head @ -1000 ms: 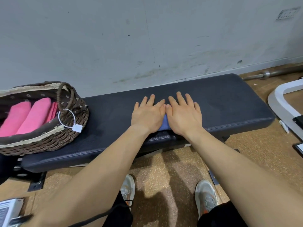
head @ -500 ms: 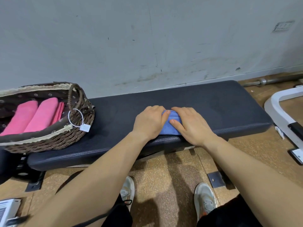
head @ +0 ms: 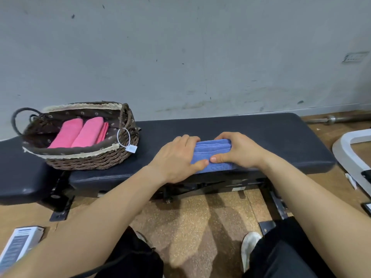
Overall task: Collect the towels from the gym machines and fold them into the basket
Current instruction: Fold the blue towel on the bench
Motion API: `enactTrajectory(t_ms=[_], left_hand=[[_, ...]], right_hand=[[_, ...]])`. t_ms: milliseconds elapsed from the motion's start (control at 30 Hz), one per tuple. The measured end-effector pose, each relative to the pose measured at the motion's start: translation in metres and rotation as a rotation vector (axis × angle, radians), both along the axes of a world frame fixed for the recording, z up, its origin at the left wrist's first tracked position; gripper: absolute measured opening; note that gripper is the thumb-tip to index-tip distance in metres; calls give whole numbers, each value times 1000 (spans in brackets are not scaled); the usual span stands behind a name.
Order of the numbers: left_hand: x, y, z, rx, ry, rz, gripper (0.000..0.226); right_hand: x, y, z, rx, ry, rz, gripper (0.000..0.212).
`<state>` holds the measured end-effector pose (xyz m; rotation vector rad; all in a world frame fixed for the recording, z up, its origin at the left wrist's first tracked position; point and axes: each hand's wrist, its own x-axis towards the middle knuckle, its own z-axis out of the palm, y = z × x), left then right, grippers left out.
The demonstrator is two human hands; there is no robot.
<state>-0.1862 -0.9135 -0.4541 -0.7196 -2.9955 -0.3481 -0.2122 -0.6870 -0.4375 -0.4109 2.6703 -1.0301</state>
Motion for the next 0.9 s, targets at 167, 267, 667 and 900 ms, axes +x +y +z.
enactTrajectory(t_ms=[167, 267, 667, 900], left_hand=[[4, -53, 50, 48, 1, 71, 56], [3, -94, 79, 171, -10, 129, 49], [-20, -247, 107, 593, -198, 468, 11], [-52, -261, 61, 543, -431, 650, 18]], right_hand=[[-8, -49, 54, -229, -3, 83, 32], [-23, -93, 85, -373, 75, 88, 40], [-95, -296, 125, -71, 415, 282, 53], [-116, -351, 81, 432, 387, 428, 46]])
